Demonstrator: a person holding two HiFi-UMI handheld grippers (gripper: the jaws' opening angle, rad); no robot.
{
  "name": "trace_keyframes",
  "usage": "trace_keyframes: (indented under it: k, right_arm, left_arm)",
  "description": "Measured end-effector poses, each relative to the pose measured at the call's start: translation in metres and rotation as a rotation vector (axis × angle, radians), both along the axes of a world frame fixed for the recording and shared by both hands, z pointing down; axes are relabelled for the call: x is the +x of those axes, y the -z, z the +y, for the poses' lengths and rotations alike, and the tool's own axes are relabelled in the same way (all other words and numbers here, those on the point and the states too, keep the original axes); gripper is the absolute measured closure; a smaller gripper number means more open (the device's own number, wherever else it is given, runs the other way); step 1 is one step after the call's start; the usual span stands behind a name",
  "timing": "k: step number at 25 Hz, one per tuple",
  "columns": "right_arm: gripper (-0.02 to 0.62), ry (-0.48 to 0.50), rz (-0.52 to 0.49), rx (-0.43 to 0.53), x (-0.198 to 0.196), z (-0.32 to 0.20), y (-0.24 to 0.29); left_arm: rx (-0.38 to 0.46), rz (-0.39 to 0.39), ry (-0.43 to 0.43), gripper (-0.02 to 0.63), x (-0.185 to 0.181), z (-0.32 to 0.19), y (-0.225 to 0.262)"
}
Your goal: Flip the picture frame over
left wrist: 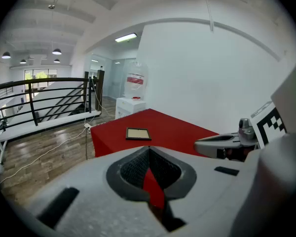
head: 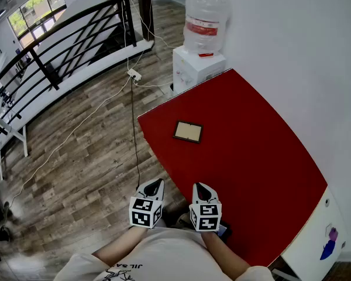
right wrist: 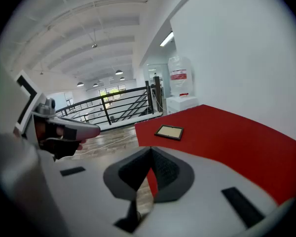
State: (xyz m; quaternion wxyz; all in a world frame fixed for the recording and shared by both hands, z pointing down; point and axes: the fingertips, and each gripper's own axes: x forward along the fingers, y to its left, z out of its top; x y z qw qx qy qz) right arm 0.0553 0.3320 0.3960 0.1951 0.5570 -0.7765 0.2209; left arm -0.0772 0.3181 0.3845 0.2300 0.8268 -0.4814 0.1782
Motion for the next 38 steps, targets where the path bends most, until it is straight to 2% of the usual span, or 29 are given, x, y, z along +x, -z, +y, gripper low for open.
trace_keyframes:
  k: [6, 11, 21, 27, 38]
  right_arm:
    - [0.591, -0.001, 0.004, -0.019, 0.011, -0.003, -0.006]
    - [0.591, -0.013, 0.011, -0.023, 0.009, -0.022, -0.010]
    - [0.591, -0.120, 0.018, -0.040, 0.003, -0.100, -0.018]
    - [0.591, -0.190, 0.020, -0.037, -0.009, -0.151, -0.014]
    - [0.590, -0.246, 0.050, -0.047, -0.020, -0.193, -0.007]
  left_arm:
    - [0.003, 0.010, 0.043, 0.600, 0.001, -0.009, 0.001]
    - [-0.001, 0.020, 0.042, 0.600, -0.002, -0.032, -0.004]
    - [-0.008, 0.018, -0.078, 0.600, -0.001, -0.126, -0.011]
    - [-0.006, 0.023, -0.129, 0.600, -0.015, -0.185, -0.007]
    - [-0.029, 0.045, -0.185, 0.601, -0.024, -0.227, -0.008]
